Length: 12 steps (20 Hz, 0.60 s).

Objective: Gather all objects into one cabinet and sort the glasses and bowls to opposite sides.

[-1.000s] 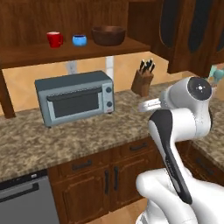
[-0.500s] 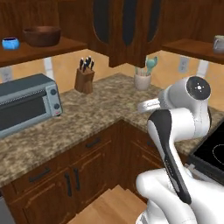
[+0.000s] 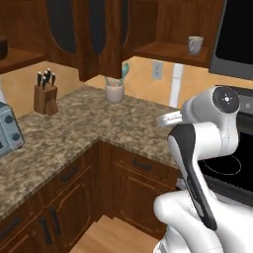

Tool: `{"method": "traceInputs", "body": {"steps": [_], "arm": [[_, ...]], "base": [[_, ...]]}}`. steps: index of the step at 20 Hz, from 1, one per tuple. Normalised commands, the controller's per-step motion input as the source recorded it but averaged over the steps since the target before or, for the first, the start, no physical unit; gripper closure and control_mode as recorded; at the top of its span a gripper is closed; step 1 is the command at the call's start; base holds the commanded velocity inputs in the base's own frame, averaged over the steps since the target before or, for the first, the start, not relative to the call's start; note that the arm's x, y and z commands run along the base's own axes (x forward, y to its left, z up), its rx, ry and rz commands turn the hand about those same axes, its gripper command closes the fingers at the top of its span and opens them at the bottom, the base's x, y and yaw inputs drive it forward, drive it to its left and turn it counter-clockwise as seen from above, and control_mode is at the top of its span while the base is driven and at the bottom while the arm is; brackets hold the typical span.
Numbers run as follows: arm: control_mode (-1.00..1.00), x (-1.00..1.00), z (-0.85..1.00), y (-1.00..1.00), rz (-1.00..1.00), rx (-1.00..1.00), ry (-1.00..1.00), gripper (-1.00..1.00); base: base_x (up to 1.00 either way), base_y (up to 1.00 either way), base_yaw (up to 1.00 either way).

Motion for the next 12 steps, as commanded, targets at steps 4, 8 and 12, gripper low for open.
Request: {"method": "traceInputs", "body": {"steps": [4, 8, 12], "arm": [[1.00, 0.00, 0.00, 0.00, 0.00, 0.00, 0.00, -1.00], [1.00, 0.00, 0.00, 0.00, 0.00, 0.00, 0.00, -1.00], [1.00, 0.00, 0.00, 0.00, 0.00, 0.00, 0.00, -1.00]], "base": [[0.35, 0.04, -0.45], [0.74, 0.35, -0.28], [0.84, 0.59, -0.18]]}}
